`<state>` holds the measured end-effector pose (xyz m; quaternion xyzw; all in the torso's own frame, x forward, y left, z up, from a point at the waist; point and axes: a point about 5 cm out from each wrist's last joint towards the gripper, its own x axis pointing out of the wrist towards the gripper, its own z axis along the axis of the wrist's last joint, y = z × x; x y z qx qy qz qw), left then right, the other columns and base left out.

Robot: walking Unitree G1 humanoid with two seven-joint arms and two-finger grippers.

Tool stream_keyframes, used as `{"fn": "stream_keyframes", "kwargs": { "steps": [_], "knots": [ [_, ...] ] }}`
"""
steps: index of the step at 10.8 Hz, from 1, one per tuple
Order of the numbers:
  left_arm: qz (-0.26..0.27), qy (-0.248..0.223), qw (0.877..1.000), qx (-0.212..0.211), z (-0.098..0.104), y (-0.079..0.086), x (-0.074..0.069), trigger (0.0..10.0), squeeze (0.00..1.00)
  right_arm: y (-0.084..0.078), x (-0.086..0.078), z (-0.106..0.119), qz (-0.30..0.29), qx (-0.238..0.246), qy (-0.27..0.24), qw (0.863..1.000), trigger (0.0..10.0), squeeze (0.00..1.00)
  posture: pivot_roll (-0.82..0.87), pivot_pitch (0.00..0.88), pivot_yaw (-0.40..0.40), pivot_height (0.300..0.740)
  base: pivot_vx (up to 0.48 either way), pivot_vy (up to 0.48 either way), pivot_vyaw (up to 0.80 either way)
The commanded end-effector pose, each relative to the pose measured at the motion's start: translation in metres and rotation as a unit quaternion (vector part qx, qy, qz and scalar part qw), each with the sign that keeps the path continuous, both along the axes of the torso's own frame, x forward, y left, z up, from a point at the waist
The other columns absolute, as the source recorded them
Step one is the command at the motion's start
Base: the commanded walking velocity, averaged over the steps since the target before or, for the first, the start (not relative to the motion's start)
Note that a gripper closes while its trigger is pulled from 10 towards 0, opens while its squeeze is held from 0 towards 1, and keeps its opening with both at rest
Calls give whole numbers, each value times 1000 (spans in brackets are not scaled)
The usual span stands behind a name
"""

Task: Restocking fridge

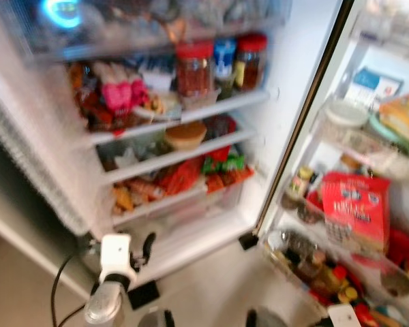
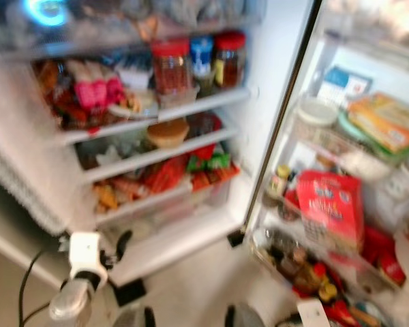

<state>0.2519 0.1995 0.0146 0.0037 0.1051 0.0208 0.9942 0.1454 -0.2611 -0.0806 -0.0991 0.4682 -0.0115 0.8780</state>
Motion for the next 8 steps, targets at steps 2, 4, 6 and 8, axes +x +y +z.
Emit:
{"fn": "stream_keyframes", "kwargs": {
  "steps": [2,4,6,8],
  "knots": [
    [65,135,988,-40,-44,13,-19,10000,0,0,0,0,4,2,4,1000,10000,0,-1,55,-3,651,0,0,0],
    [71,236,967,-61,-70,12,-39,10000,0,1,0,0,3,4,4,1000,10000,0,-7,54,-2,651,0,0,0],
    [66,289,954,-40,-83,12,-53,10000,0,3,-1,-2,-6,9,5,1000,10000,0,-23,48,16,651,0,330,0],
    [56,327,943,-34,-93,10,-69,10000,0,5,-3,-3,-14,19,14,1000,10000,0,-20,47,19,651,0,332,0]
  ]
}}
